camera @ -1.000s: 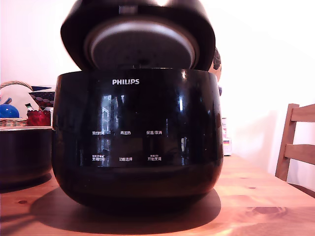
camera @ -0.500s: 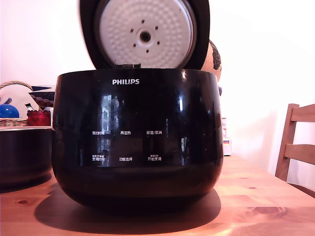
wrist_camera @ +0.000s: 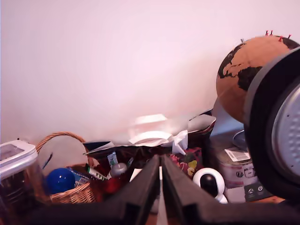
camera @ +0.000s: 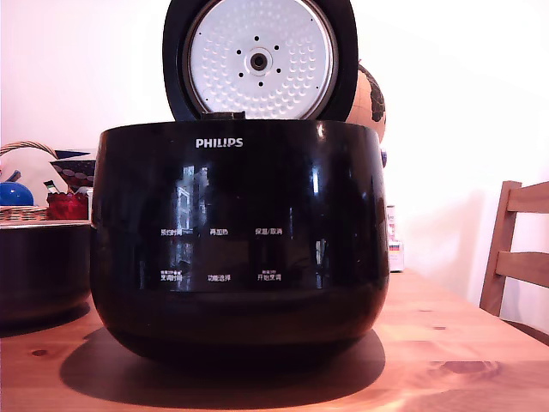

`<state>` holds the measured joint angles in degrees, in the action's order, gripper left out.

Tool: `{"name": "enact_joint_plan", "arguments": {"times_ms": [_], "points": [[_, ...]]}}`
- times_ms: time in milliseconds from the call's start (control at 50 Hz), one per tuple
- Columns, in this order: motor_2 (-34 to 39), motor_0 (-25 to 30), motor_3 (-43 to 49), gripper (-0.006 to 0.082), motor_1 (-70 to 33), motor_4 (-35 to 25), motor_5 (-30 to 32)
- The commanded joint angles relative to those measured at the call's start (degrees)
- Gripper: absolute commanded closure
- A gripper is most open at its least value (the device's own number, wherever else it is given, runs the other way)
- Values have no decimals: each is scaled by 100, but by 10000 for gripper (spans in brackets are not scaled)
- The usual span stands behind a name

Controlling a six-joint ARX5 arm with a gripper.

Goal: Open the rice cooker by pressing the large metal button on the top of its lid with medium force

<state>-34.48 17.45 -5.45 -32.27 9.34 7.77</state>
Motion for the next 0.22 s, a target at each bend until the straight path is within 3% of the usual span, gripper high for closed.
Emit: {"name": "enact_joint_plan", "arguments": {"times_ms": [0, 200], "points": [[50, -20, -37, 786, 66, 13, 20], [50, -20, -4, 786, 87, 13, 20]]}}
